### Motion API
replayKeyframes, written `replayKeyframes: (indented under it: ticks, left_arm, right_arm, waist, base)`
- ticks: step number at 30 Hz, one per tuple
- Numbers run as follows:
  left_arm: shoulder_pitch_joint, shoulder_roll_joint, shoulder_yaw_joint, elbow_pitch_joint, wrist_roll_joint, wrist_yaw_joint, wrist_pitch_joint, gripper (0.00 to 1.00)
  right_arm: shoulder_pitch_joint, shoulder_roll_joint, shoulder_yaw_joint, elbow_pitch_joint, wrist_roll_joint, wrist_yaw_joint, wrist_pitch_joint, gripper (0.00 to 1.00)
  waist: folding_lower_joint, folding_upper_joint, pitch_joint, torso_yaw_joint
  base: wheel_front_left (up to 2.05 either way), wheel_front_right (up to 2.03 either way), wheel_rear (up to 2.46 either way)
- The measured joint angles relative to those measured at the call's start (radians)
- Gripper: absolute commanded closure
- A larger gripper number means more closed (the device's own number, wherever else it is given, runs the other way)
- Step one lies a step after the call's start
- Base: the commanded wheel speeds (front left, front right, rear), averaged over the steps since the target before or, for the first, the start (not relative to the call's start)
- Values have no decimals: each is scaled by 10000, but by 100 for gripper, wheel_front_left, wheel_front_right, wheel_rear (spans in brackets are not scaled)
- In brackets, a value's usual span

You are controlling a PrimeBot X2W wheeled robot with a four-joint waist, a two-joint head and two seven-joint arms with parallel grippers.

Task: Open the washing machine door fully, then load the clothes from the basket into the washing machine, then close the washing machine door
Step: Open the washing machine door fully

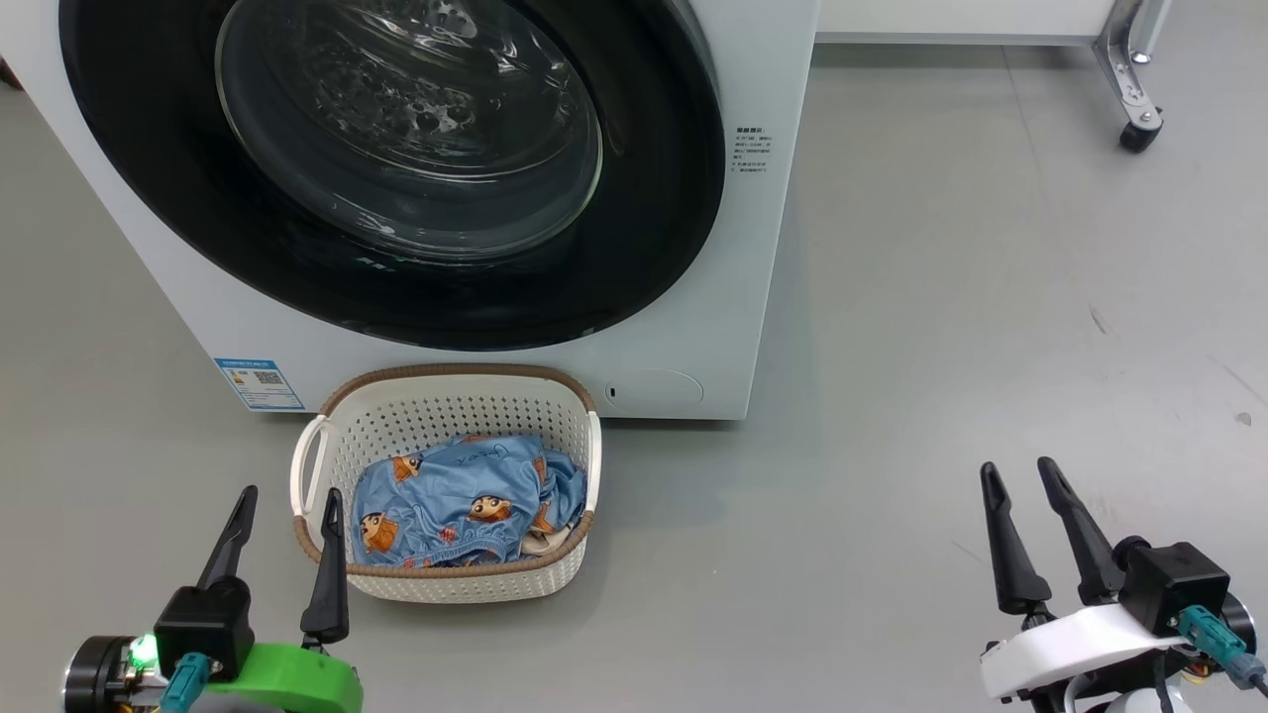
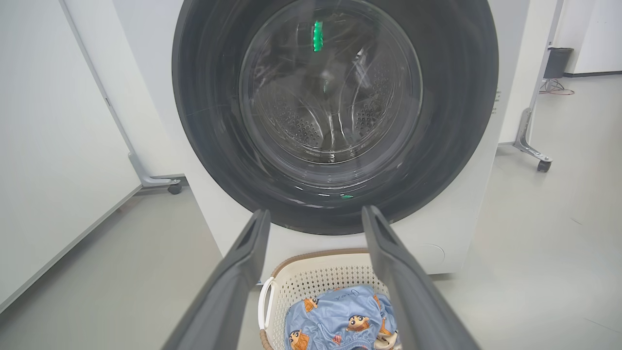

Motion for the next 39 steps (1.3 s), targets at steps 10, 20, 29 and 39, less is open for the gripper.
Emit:
replayKeyframes:
  ticks: [10, 20, 29, 39]
  left_arm:
    - [0, -2, -6, 0, -2, 0, 0, 0]
    - [11, -4, 79, -4, -199, 0, 0, 0]
    - [23, -10, 169, -46, -282, 0, 0, 0]
    - [-16, 8, 184, -274, -353, 0, 0, 0]
  right_arm:
    - [0, 36, -25, 31, 286, -2, 0, 100]
    - [4, 293, -997, 56, 2869, -2, -2, 100]
    - [-40, 297, -2010, 418, 8608, -2, -4, 100]
    - [-732, 307, -3285, 830, 12067, -4, -15, 100]
  waist:
    - [0, 0, 25, -3]
    - [0, 0, 71, -60]
    - [0, 0, 194, -160]
    - [0, 0, 532, -33]
  base:
    - [0, 0, 0]
    - [0, 0, 0]
    - [0, 0, 0]
    - [0, 0, 0]
